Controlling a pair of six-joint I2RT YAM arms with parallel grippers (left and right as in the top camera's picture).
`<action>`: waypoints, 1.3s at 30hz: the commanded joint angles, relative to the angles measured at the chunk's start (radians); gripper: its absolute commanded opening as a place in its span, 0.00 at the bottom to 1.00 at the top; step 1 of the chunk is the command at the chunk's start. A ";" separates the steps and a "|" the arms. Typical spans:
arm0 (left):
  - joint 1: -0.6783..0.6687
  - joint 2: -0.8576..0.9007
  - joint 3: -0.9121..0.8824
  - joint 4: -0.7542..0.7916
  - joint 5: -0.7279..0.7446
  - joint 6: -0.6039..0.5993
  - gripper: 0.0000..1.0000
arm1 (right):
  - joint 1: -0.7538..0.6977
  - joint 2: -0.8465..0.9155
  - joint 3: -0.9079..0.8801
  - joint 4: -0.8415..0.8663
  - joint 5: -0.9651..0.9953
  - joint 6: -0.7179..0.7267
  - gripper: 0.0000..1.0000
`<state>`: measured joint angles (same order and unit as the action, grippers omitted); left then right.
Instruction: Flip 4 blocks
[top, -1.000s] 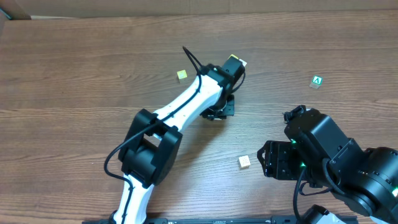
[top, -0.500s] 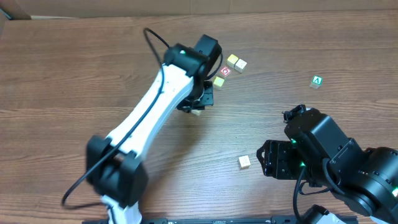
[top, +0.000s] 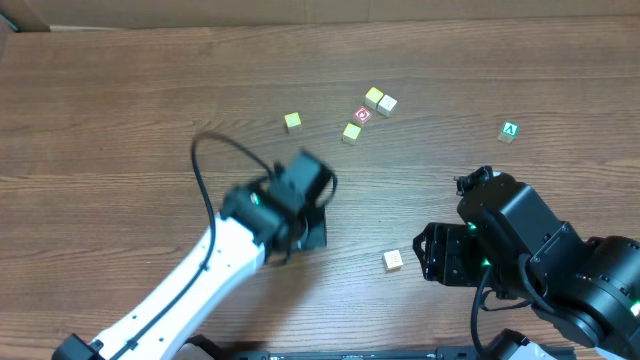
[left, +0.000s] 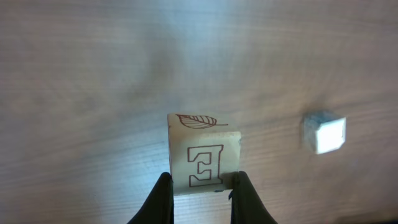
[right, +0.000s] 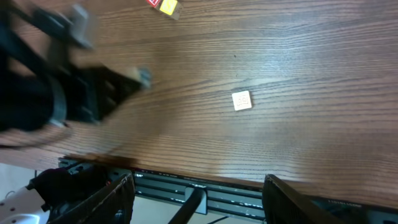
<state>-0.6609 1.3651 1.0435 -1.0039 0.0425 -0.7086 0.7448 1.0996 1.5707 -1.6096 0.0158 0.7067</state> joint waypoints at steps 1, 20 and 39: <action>-0.068 -0.034 -0.185 0.133 0.136 -0.093 0.04 | -0.006 -0.003 0.020 0.016 0.020 0.005 0.67; -0.224 0.127 -0.352 0.631 0.132 -0.214 0.04 | -0.006 -0.004 0.020 0.005 0.016 0.005 0.67; -0.232 0.212 -0.352 0.742 0.212 -0.246 0.04 | -0.006 -0.004 0.020 0.006 0.016 0.005 0.67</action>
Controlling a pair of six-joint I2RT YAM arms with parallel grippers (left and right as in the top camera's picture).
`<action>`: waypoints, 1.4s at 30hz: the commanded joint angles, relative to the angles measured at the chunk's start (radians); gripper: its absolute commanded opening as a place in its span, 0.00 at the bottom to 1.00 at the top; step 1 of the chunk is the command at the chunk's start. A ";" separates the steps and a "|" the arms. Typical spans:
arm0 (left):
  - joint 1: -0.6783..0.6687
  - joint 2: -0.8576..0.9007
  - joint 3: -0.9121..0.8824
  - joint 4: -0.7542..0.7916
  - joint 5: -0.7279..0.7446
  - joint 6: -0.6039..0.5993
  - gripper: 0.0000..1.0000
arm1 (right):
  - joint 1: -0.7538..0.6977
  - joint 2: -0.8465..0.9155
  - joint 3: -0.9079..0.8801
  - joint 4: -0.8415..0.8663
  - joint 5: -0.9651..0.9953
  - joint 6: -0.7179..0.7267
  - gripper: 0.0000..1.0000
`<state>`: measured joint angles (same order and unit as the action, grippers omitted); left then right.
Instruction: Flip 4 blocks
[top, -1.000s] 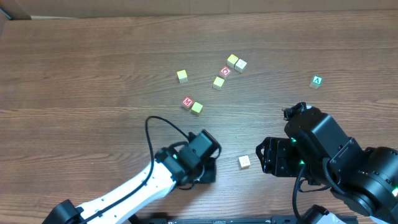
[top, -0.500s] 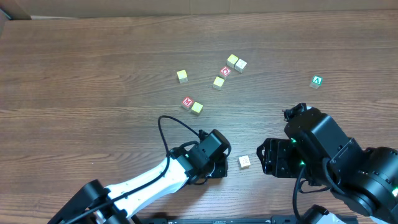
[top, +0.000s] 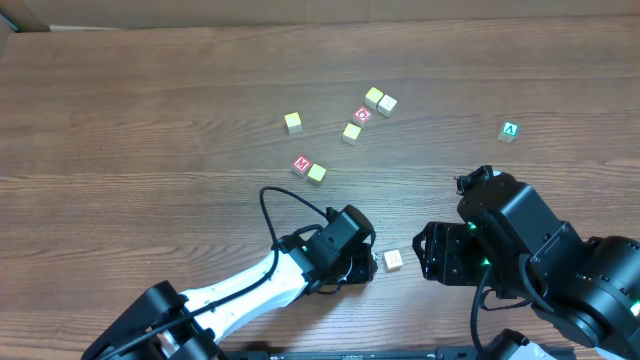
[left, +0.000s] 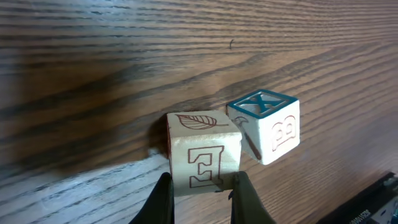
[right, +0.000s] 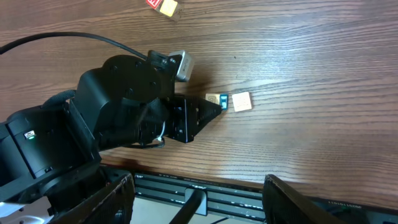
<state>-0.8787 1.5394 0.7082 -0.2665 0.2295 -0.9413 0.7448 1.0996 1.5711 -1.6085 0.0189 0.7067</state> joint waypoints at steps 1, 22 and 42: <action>-0.021 0.038 -0.016 0.018 0.026 -0.017 0.04 | -0.006 -0.004 0.019 0.005 0.013 0.005 0.67; -0.026 0.038 -0.016 0.021 0.010 -0.051 0.30 | -0.006 -0.004 0.019 -0.003 0.013 0.004 0.67; -0.026 0.038 -0.016 0.096 -0.002 -0.058 0.34 | -0.006 -0.004 0.019 -0.025 0.013 0.004 0.67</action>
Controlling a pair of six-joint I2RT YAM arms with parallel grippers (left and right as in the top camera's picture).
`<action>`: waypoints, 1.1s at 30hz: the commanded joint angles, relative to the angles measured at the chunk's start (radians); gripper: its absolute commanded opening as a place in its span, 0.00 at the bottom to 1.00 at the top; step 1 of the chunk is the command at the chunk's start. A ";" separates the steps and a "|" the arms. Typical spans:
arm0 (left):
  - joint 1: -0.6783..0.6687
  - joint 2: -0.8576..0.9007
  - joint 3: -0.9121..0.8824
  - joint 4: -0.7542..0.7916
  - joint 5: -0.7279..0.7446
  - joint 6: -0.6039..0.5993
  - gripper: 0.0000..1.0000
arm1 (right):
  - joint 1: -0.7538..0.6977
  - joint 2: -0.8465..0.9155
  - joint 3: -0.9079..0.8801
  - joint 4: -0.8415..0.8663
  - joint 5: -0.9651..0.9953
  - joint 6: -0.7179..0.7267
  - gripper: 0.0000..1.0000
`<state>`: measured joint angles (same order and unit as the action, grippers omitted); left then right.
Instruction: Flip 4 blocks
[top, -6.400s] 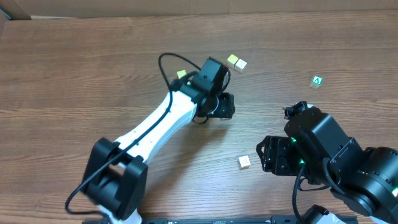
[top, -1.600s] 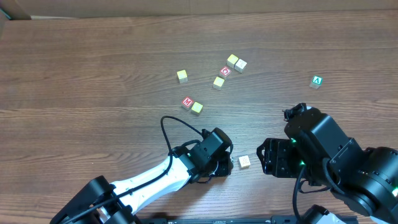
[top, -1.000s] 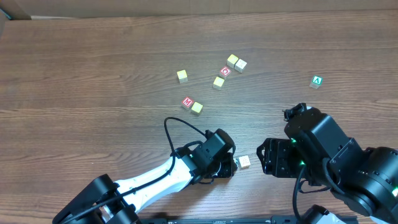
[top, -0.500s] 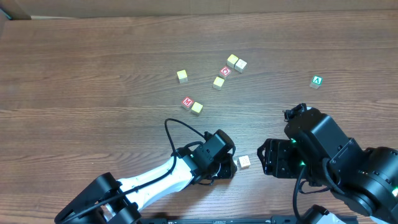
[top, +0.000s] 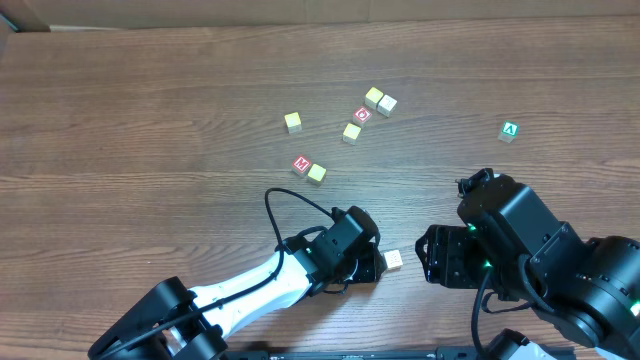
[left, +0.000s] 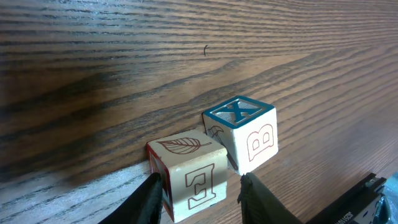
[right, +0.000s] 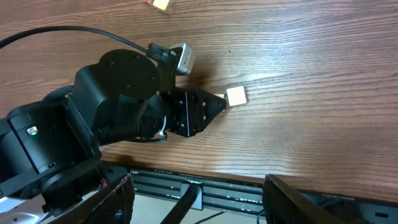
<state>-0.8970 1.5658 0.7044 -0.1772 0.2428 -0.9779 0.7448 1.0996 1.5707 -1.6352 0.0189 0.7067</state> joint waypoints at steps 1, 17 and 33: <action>-0.008 0.012 -0.013 0.007 -0.017 -0.026 0.34 | -0.006 -0.004 0.020 0.002 0.013 0.004 0.67; -0.008 0.012 -0.013 0.059 -0.071 -0.153 0.32 | -0.006 -0.004 0.020 0.002 0.013 0.004 0.67; 0.122 -0.143 0.044 -0.147 -0.088 0.145 0.49 | -0.006 -0.004 0.020 0.003 0.013 0.004 0.67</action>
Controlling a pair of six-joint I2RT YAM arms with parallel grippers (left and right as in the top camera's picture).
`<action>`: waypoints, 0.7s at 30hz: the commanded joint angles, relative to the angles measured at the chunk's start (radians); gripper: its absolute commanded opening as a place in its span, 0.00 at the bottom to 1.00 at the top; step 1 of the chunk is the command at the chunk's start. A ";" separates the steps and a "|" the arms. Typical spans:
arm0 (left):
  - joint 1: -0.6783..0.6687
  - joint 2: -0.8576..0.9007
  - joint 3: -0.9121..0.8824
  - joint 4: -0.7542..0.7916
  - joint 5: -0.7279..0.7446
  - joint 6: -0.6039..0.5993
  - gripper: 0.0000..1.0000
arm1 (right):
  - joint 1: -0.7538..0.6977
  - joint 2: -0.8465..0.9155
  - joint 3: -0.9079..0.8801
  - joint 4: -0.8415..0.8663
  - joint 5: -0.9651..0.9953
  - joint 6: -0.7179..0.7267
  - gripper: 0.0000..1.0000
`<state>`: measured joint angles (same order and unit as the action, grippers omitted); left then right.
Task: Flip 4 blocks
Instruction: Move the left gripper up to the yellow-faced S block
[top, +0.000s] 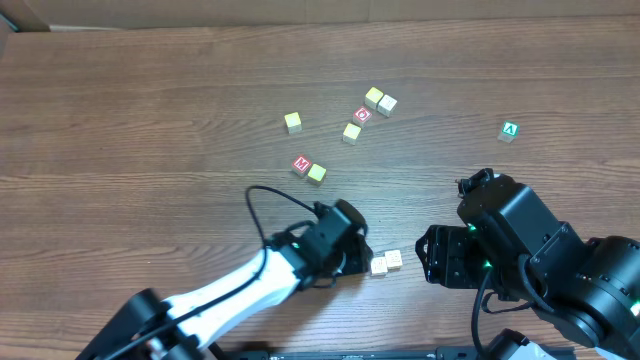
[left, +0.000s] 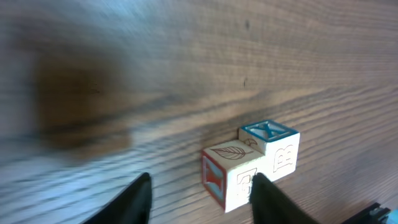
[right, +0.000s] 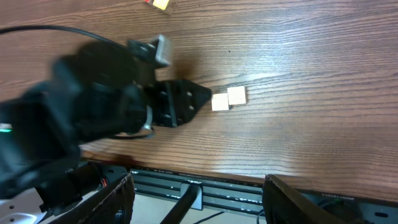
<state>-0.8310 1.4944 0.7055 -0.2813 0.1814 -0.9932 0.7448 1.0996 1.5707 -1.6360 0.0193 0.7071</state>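
Two pale wooden blocks stand touching near the table's front edge. The leaf-and-E block (left: 229, 168) has a red side face, and the blue X-and-B block (left: 272, 144) sits just right of it. My left gripper (left: 200, 204) is open a little behind the leaf block, holding nothing; its right finger (left: 268, 200) overlaps the block's front in the left wrist view. Overhead, the pair shows as the leaf block (top: 380, 266) and the X block (top: 394, 260). My right gripper (right: 200, 200) hangs open over the front edge, holding nothing.
Farther back lie a red M block (top: 301, 164) with a yellow block (top: 316, 173), a lone yellow block (top: 292, 121), a cluster of several blocks (top: 363, 114) and a green A block (top: 510, 130). The table's front edge (right: 205, 177) runs close to the right arm.
The left gripper has backed away from the leaf block and its jaws stand wider. The block stays on the table against the X block. The right arm has not moved.
The left gripper first held the leaf-and-E block above the table's middle. Then it held the block down beside the X block at the front. Its jaws were then parted around the block, and now it is withdrawn from the resting pair.
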 joint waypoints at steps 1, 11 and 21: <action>0.076 -0.082 0.048 -0.061 -0.028 0.199 0.52 | -0.006 -0.004 0.020 0.005 0.013 0.003 0.67; 0.329 -0.010 0.177 -0.173 -0.034 0.617 0.78 | -0.006 -0.004 0.020 0.006 0.012 0.004 0.67; 0.378 0.328 0.557 -0.349 -0.071 0.972 0.78 | -0.006 -0.003 0.020 0.006 -0.014 0.004 0.67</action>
<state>-0.4538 1.7313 1.1587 -0.5991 0.1421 -0.1993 0.7448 1.0996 1.5711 -1.6341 0.0147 0.7071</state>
